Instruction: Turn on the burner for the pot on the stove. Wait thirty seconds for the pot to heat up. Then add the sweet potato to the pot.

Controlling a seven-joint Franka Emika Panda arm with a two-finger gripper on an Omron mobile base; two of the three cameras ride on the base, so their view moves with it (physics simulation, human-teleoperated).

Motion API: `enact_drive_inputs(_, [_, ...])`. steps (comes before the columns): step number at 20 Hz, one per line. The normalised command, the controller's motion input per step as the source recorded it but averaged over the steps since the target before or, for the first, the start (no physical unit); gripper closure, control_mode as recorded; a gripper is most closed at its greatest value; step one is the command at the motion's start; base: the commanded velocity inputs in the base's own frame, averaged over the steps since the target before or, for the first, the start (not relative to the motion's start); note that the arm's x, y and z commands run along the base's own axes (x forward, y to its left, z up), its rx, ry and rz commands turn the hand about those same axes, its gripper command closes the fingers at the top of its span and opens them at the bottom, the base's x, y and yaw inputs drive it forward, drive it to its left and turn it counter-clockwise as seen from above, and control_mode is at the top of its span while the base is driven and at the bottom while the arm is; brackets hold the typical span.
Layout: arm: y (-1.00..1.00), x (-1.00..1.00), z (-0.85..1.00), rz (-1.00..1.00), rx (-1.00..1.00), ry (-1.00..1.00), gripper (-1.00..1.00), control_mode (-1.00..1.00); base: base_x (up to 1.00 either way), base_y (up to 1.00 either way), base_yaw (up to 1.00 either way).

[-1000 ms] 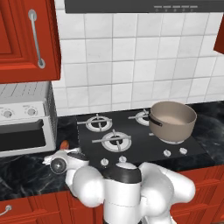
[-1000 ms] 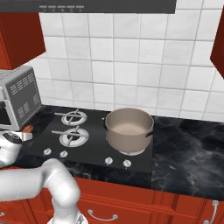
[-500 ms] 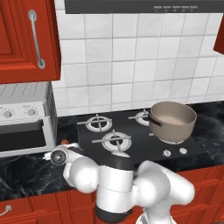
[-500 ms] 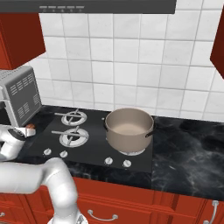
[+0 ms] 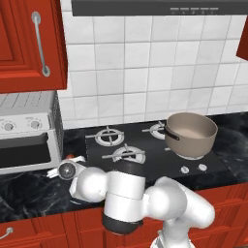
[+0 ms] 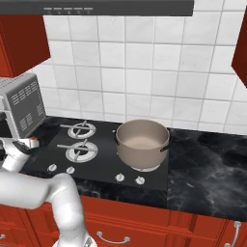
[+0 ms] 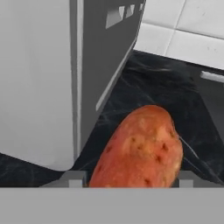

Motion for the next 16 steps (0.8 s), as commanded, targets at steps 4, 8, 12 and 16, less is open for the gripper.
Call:
enact_drive_inputs(4, [0.0, 0.2, -0.4, 0.0, 0.01, 0.04, 1.0, -1.0, 0.0, 0.0, 0.0])
enact_drive_inputs(8, [-0.21, -0.27, -0.27, -0.02, 0.1, -0.01, 1.0, -1.0, 0.0, 0.0, 0.0])
enact_drive_inputs(12, [-0.51, -0.85, 0.18, -0.11, 0.22, -0.21, 1.0, -1.0, 0.0, 0.0, 0.0])
enact_drive_inputs(16, [-0.43, -0.69, 0.33, -0.14, 0.21, -0.28, 1.0, -1.0, 0.0, 0.0, 0.0])
